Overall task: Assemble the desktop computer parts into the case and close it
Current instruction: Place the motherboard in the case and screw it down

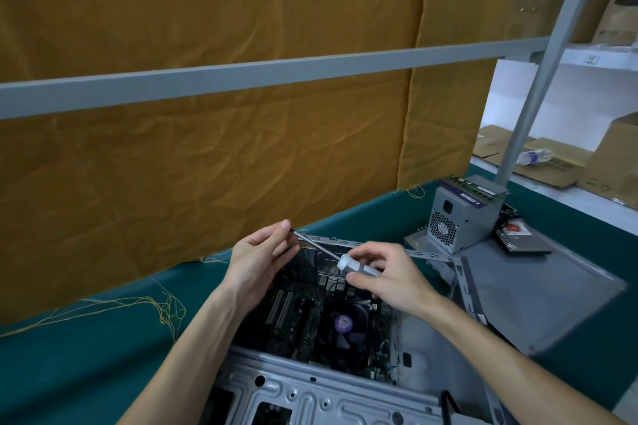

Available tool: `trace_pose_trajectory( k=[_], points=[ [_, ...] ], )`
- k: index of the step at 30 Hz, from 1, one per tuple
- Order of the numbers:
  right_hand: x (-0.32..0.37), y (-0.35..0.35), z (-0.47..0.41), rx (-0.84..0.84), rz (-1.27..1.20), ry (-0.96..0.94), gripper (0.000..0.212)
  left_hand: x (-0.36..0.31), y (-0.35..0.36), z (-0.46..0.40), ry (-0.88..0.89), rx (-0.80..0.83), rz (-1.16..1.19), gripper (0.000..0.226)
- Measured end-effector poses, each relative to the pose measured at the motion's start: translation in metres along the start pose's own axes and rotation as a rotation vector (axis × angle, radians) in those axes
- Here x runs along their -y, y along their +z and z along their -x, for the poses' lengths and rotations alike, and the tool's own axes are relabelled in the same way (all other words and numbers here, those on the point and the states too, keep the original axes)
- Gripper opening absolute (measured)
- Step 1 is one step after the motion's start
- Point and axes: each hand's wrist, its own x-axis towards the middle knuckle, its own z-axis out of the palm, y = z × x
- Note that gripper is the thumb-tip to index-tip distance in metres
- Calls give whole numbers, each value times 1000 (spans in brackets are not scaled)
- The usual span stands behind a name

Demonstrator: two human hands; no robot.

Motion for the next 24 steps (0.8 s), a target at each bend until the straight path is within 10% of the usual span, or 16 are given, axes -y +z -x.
trace_pose_trajectory(
  k=[8,24],
  points=[
    [-1,-11,-5,-195,44,-175,25,2,0,-2,-36,-13,23,18],
    [17,-18,-9,175,-731,438,21,2,6,7,-75,-2,231,22]
  ],
)
